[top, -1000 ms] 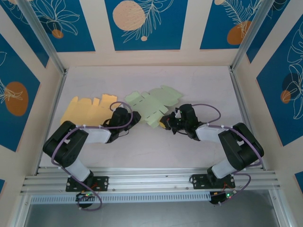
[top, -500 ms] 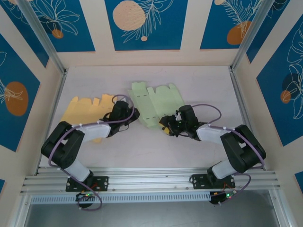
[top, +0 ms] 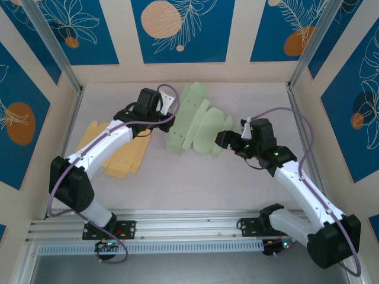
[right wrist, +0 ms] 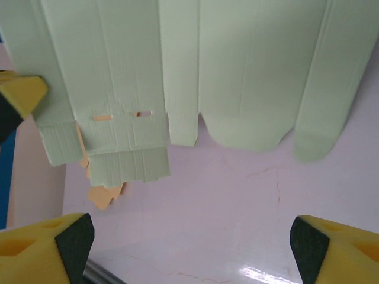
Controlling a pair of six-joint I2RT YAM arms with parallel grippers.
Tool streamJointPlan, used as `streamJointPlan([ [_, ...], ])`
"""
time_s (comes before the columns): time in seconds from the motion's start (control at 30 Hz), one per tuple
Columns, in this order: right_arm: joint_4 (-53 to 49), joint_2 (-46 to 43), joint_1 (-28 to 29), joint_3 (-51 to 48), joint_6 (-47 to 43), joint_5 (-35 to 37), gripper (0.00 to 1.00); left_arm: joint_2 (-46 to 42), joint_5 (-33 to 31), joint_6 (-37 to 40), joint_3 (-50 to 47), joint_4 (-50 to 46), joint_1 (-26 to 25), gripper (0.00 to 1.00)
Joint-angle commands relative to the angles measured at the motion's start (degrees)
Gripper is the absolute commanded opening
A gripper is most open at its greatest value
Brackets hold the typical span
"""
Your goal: Fold the paper box
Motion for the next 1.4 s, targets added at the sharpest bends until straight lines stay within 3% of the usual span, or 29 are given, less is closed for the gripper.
streamJointPlan([
  [0.0,-7.33,0.39,-2.56,4.39,-11.58,1.54,0.88,2.13,1.4,20.33,5.98,-12.18,0.4,0.0],
  [0.27,-5.75,8.76,-11.14,10.52,-15.24,-7.79,0.88,13.53,4.38,39.68,23.42,-27.01,0.28,0.0],
  [0.4,-5.7,12.39,-14.14,12.4,-16.0,-10.26,0.88,22.98,2.79,43.68,33.98,-33.09,-0.19,0.0],
  [0.5,-5.11,14.04,-16.82,12.63,-15.18,-11.66,0.88,27.83,0.32,45.43,38.44,-32.17,-1.12,0.0],
  [0.73,-4.32,17.28,-20.63,13.31,-10.68,-15.87,0.85,30.01,-12.03,49.72,33.62,-16.38,-4.97,0.0],
  [0.9,-3.74,19.6,-20.63,14.19,-8.57,-16.69,0.81,26.96,-15.21,51.37,24.59,-4.88,-7.02,0.0],
  [1.1,-3.3,25.11,-20.72,19.09,-7.36,-18.01,0.69,19.42,-17.84,54.31,9.27,15.48,-9.4,0.0],
  [1.23,-3.34,30.24,-19.81,23.56,-5.66,-19.52,0.54,16.88,-22.72,56.58,1.36,27.63,-11.08,0.0],
  [1.37,-5.39,34.64,-16.09,28.78,-6.51,-16.19,0.53,15.8,-28.3,60.51,-6.3,41.81,-13.26,0.0],
])
